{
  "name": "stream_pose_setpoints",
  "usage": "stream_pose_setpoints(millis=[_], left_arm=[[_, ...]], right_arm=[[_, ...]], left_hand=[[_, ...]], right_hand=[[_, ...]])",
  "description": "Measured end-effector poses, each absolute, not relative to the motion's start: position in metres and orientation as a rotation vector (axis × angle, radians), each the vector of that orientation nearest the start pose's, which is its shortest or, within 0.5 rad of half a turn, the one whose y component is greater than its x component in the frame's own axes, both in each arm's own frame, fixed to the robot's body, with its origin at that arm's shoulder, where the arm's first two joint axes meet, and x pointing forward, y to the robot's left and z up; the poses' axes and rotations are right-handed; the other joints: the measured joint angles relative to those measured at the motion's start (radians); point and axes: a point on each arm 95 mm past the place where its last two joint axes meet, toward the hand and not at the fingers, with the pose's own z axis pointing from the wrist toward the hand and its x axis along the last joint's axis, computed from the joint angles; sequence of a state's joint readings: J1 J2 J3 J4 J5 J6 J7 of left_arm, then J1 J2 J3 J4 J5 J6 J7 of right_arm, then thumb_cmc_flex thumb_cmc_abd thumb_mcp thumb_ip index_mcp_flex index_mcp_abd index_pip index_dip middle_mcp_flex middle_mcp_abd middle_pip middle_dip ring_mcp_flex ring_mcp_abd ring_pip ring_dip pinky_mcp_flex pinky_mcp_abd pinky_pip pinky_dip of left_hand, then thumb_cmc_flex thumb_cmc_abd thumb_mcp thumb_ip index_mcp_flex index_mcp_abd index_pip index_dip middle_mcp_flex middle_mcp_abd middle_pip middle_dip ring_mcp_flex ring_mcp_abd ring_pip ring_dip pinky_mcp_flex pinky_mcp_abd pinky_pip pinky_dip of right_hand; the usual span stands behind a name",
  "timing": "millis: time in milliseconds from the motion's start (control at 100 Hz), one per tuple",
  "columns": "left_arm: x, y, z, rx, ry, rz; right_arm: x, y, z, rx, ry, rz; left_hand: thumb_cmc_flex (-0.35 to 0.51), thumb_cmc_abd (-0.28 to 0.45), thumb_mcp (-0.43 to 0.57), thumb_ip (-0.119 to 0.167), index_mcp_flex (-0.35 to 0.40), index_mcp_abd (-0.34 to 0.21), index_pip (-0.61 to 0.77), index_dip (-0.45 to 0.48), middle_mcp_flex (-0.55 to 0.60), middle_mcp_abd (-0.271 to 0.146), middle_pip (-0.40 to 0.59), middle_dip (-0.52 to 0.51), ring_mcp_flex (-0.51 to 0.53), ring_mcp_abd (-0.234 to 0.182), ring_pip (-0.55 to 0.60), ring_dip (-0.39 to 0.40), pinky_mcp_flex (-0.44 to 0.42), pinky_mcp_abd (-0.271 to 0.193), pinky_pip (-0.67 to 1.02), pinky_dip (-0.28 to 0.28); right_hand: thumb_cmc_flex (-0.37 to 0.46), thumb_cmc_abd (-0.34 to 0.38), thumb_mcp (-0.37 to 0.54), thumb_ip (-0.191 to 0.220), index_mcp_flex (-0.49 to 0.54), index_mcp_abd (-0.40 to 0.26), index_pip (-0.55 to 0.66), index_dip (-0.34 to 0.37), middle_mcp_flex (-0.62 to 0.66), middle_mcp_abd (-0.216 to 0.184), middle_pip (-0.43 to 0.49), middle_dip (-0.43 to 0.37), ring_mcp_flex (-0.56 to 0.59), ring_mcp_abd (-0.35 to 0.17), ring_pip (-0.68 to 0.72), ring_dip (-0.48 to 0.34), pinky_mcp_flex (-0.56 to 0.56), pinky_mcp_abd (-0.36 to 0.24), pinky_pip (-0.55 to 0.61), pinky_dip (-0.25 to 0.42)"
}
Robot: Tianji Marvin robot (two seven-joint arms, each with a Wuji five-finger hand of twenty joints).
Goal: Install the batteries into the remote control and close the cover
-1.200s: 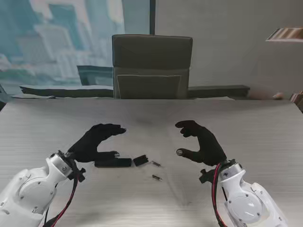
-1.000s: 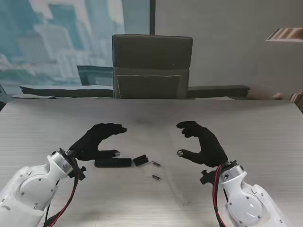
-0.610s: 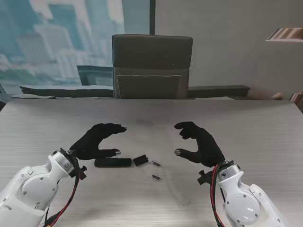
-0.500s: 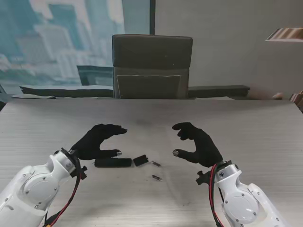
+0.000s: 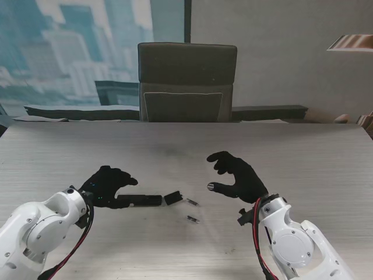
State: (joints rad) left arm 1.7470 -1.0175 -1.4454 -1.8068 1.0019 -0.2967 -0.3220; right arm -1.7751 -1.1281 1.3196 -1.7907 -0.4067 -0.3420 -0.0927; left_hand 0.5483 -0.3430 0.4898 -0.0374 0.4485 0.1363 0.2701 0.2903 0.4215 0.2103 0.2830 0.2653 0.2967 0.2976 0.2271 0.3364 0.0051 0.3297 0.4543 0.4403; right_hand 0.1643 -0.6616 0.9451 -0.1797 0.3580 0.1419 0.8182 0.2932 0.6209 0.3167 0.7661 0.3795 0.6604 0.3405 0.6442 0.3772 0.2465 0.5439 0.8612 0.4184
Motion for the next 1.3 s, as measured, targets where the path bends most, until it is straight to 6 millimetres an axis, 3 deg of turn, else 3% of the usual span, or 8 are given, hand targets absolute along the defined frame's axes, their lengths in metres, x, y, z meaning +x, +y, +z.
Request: stream_pose_setpoints(millis=[160, 350, 560, 880, 1170, 1300], left_arm=[[0.364, 0.049, -0.323, -1.090, 1.895, -1.276], [0.364, 0.044, -0.344, -0.959, 1.919, -1.179], [0.369, 0.040, -0.372, -0.929, 1.889, -1.190], [0.376, 0.034, -0.375, -0.929, 1.885, -1.161], [0.378, 0.028, -0.375, -0.881, 1.898, -1.136], [0.378, 0.026, -0.374, -0.867, 1.902, -1.132]], right_arm=[[0.347, 0.017, -0.289, -1.729, -1.251, -2.582], [0.345, 0.016, -0.291, -1.774, -1.277, -2.520], [0.344, 0.013, -0.291, -1.778, -1.271, -2.537], [0.346, 0.015, -0.293, -1.797, -1.276, -2.502], [0.357, 0.027, -0.303, -1.874, -1.335, -2.433], [0.360, 0.033, -0.306, -1.838, -1.447, -2.482]], left_hand=[[-0.015, -0.040, 0.074, 0.000, 0.000, 0.000, 0.045, 0.000, 0.000, -0.008, 0.022, 0.000, 0.000, -0.001, 0.011, 0.000, -0.009, -0.001, 0.027, 0.000], [-0.027, -0.087, 0.166, 0.000, 0.000, -0.001, 0.090, 0.000, 0.000, -0.025, 0.052, 0.011, 0.000, -0.018, 0.028, 0.000, -0.009, -0.001, 0.067, 0.000], [-0.037, -0.111, 0.236, 0.000, -0.011, -0.031, 0.125, 0.000, 0.000, -0.041, 0.071, 0.023, 0.000, -0.025, 0.046, 0.000, -0.012, -0.001, 0.102, -0.012], [-0.037, -0.111, 0.291, 0.000, -0.008, -0.063, 0.235, 0.042, 0.020, -0.061, 0.087, 0.024, 0.000, -0.026, 0.052, 0.000, -0.021, -0.002, 0.126, -0.036], [-0.036, -0.124, 0.323, 0.000, -0.004, -0.058, 0.306, 0.079, 0.048, -0.074, 0.086, 0.025, 0.000, -0.027, 0.063, 0.000, -0.021, -0.002, 0.149, -0.049], [0.000, -0.174, 0.325, -0.019, -0.004, -0.057, 0.329, 0.081, 0.072, -0.075, 0.086, 0.036, 0.012, -0.027, 0.063, 0.000, -0.021, -0.002, 0.152, -0.061]], right_hand=[[0.001, 0.017, -0.002, 0.000, 0.012, 0.000, -0.002, 0.000, 0.001, 0.001, 0.000, 0.000, 0.014, 0.012, 0.000, 0.000, 0.001, 0.000, 0.000, 0.000], [0.030, 0.020, -0.003, 0.017, 0.012, 0.001, -0.002, 0.000, 0.001, 0.013, 0.000, 0.000, 0.014, 0.013, 0.000, 0.000, 0.001, 0.000, 0.000, 0.000], [0.049, 0.022, -0.004, 0.019, 0.039, 0.002, -0.001, 0.000, 0.023, 0.015, 0.007, 0.000, 0.014, 0.013, 0.000, 0.000, 0.005, 0.001, 0.000, 0.000], [0.059, 0.022, -0.004, 0.024, 0.066, 0.002, -0.006, -0.002, 0.037, 0.016, 0.000, 0.000, 0.019, 0.025, 0.000, 0.000, 0.012, 0.001, 0.000, 0.000], [0.074, 0.036, -0.001, 0.036, 0.181, 0.002, -0.028, -0.007, 0.051, 0.021, -0.001, 0.000, 0.046, 0.026, 0.034, 0.003, 0.022, 0.002, 0.022, 0.000], [0.114, -0.022, 0.047, 0.036, 0.265, 0.002, -0.018, -0.002, 0.086, 0.025, 0.045, 0.008, 0.069, 0.026, 0.110, 0.039, 0.044, 0.002, 0.106, 0.009]])
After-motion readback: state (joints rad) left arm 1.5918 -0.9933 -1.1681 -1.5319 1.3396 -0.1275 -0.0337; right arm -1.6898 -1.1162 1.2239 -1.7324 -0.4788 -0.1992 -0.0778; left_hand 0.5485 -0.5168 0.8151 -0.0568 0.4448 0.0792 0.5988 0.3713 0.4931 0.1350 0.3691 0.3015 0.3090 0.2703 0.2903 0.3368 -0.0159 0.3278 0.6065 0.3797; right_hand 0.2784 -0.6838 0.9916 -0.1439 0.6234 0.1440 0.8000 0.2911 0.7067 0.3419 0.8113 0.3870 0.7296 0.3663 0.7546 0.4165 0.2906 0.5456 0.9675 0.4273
